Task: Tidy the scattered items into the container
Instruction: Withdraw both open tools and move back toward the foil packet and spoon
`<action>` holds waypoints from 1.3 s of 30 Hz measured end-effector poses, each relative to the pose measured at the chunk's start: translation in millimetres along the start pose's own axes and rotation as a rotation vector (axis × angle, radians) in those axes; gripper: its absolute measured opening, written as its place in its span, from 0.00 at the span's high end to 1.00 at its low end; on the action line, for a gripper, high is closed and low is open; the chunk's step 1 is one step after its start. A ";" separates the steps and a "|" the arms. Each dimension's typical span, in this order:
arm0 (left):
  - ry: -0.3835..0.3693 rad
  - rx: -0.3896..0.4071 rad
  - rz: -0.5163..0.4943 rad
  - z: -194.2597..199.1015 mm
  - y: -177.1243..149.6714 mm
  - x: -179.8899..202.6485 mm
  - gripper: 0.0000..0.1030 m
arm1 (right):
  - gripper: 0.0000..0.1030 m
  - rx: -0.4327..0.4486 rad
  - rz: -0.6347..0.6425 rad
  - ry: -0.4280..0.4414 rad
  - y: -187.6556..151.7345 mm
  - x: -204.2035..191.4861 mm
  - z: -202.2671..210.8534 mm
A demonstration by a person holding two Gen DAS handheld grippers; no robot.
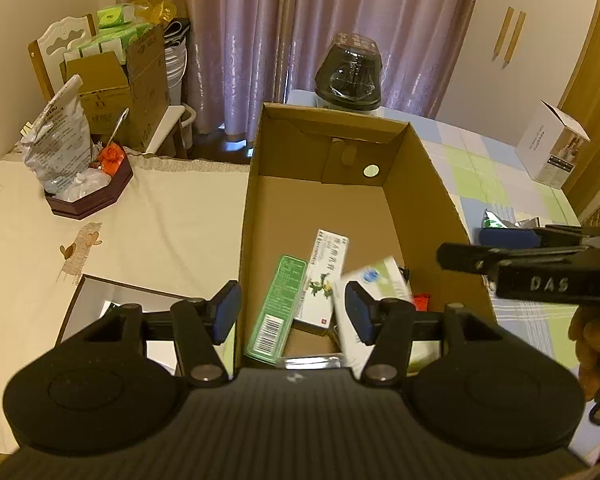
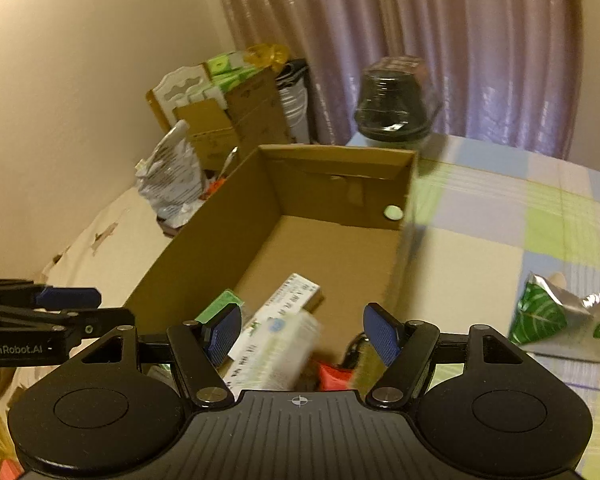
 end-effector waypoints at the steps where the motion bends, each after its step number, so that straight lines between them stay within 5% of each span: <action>1: -0.003 -0.001 -0.001 0.0 -0.8 1.6 0.49 | 0.28 0.002 -0.004 -0.004 -0.6 2.5 3.3; 10: -0.034 -0.001 -0.038 7.6 -4.6 30.0 0.47 | 0.28 0.007 -0.055 -0.053 -21.5 27.9 41.8; 21: -0.119 0.031 -0.160 32.4 -17.0 101.3 0.14 | 0.28 -0.028 -0.155 -0.182 -89.9 91.0 115.2; 24: -0.153 0.044 -0.214 40.5 -22.0 130.3 0.08 | 0.00 -0.017 -0.178 -0.217 -107.4 104.9 139.1; 39: -0.268 0.008 -0.349 46.5 -54.5 233.7 0.02 | 0.00 0.004 -0.137 -0.279 -141.3 137.7 219.5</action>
Point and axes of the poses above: each gripper's, at about its wrist camera, not at the fingertips, and z roughly against the way its jaws point, x to its right, y to its top, the point moved 2 cm from there along -z, roughly the way its jaws point, and after that the axes turned 3 degrees about -z, right-handed, at the moved point
